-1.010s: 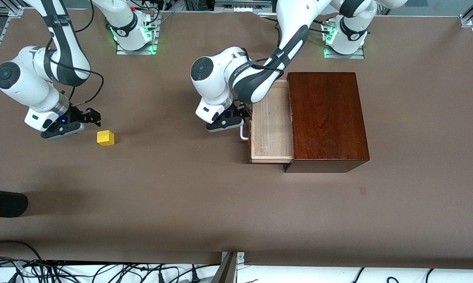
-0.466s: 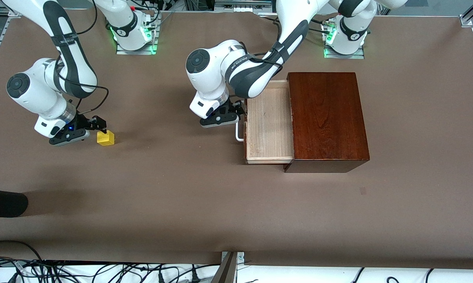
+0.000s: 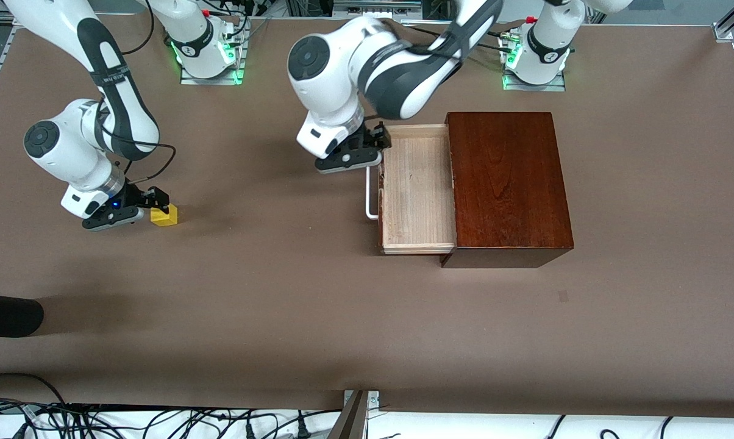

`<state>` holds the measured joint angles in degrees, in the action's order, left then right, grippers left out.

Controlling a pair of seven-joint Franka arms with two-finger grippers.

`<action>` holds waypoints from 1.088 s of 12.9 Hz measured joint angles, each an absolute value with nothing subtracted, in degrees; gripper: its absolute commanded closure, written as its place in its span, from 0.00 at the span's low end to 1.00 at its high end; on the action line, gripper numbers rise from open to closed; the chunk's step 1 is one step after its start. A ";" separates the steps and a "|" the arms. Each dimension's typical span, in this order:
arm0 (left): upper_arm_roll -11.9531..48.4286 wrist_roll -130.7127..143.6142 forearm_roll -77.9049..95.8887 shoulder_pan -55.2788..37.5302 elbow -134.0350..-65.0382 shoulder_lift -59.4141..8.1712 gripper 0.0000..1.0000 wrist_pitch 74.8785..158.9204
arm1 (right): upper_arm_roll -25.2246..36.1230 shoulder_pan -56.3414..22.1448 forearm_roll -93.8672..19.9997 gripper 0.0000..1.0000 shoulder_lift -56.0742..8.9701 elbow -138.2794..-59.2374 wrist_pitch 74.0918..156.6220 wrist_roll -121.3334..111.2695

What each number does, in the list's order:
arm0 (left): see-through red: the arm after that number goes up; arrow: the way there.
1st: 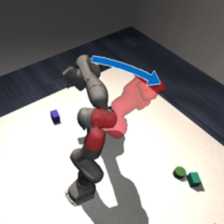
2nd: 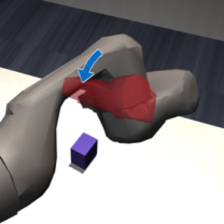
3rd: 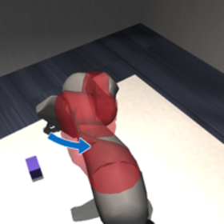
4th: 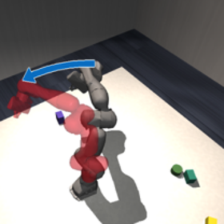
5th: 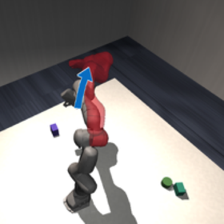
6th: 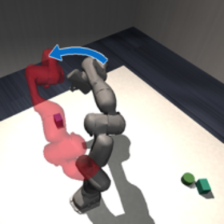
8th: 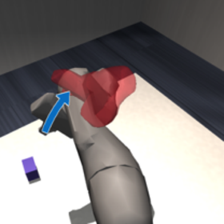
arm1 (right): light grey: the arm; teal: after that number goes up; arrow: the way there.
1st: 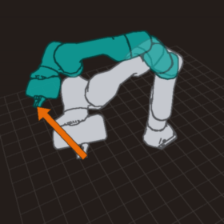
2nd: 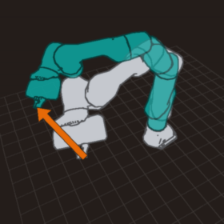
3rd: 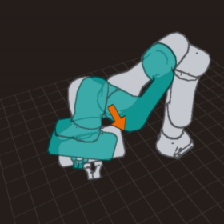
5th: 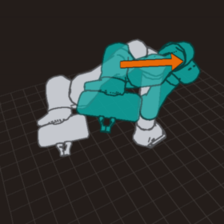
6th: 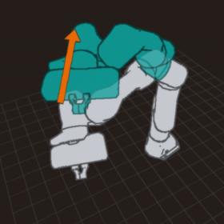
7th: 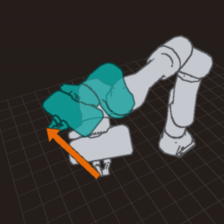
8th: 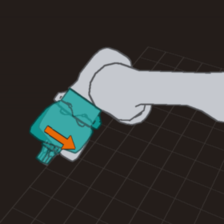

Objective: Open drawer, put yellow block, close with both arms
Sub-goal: 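Release the handle and raise the left gripper while the right gripper grasps the cube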

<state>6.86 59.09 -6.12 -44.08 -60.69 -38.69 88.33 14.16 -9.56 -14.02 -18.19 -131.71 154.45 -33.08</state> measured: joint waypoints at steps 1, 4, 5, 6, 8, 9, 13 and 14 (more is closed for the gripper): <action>6.83 56.13 -4.63 -41.46 -60.69 -36.92 0.00 86.34 | 13.84 -9.57 -14.15 0.00 -18.95 -131.68 155.04 -33.08; 6.73 46.09 -1.53 -32.46 -62.00 -31.43 0.00 83.19 | 12.69 -9.59 -16.28 0.00 -20.12 -131.47 155.98 -33.09; 6.73 41.98 -0.64 -29.17 -63.50 -29.26 0.00 82.71 | 12.35 -9.61 -16.63 0.00 -20.18 -131.43 156.04 -33.09; 6.73 37.56 -0.10 -25.79 -65.59 -26.78 0.00 82.41 | 12.17 -9.62 -16.74 0.00 -20.19 -131.38 156.06 -33.09; 6.73 30.15 0.23 -19.63 -70.64 -21.51 0.00 82.03 | 12.13 -9.62 -16.75 0.01 -20.32 -131.36 156.06 -33.11; 6.73 27.45 0.28 -17.02 -73.48 -18.69 0.00 81.88 | 12.12 -9.61 -16.81 0.07 -20.52 -131.36 156.10 -33.13; 6.71 18.63 0.31 -8.72 -85.60 -7.15 0.00 82.26 | 12.09 -9.61 -17.76 0.31 -22.73 -131.37 157.52 -33.31; 6.71 17.18 0.31 -7.14 -88.93 -4.54 0.00 83.49 | 12.09 -9.60 -18.10 0.58 -23.25 -131.37 157.71 -33.33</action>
